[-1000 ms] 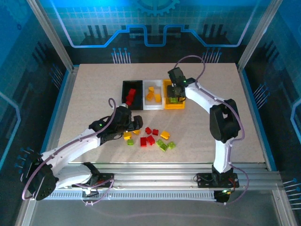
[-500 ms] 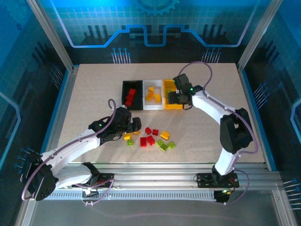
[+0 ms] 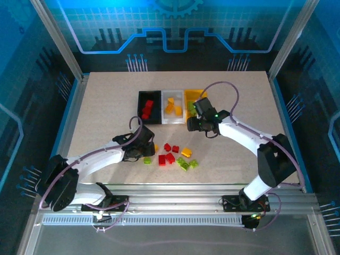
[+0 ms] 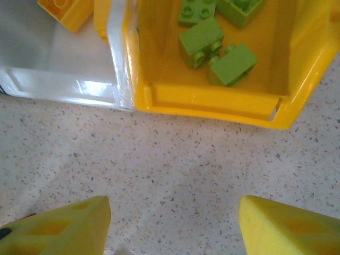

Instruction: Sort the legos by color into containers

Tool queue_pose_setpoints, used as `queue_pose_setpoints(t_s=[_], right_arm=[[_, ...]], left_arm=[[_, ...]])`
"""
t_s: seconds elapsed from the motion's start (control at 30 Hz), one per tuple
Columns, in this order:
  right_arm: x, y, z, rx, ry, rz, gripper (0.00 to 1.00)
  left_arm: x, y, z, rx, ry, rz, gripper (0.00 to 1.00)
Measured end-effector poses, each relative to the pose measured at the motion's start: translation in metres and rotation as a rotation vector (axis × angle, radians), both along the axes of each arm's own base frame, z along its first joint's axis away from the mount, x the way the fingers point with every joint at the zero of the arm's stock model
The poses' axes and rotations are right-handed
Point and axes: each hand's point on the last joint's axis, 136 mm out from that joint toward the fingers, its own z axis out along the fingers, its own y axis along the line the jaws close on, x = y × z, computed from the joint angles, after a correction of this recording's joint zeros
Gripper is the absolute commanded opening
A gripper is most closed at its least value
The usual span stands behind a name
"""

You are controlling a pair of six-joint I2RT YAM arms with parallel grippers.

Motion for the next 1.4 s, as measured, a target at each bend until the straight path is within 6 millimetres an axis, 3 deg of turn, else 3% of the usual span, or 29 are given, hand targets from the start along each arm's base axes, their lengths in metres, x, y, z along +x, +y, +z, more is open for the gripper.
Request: queue_pose_setpoints(t_s=[0.23,0.47,0.77,0.87,1.03,1.2,1.3,1.4], right_arm=[[0.001,0.0,0.009,0.016,-0.025,-0.004,0.65],[0.0,0.0,0.006,0.014,-0.021,-0.004,0.65],[-0.003,-0.003,0.009,0.016,-0.032,-0.006,0.65],[-0.006,-0.005,0.01,0.016,-0.035,-0.008,0.65],[-0.011,-0.009,0.013,0.025,-0.043,-0.016,0.65],[-0.017,-0.019,0.012,0.033,-0.044,-0.039,0.65],[-0.021,-0.025,0.01,0.032,-0.039,-0.052,0.65],[-0.024,-0.03,0.011,0.032,-0.038,-0.06,0.66]], left_arm=[[-0.001,0.001,-0.019,0.037,0.046,-0.001,0.63],[0.002,-0.001,-0.036,0.068,0.07,-0.022,0.46],[0.004,-0.001,-0.034,0.065,0.059,-0.022,0.33],[0.007,-0.003,-0.021,0.058,0.044,-0.022,0.32],[0.043,-0.031,0.033,-0.014,-0.073,-0.045,0.31],[0.097,-0.072,0.086,-0.085,-0.2,-0.074,0.31],[0.13,-0.097,0.094,-0.09,-0.228,-0.093,0.31],[0.159,-0.117,0.088,-0.079,-0.233,-0.109,0.31]])
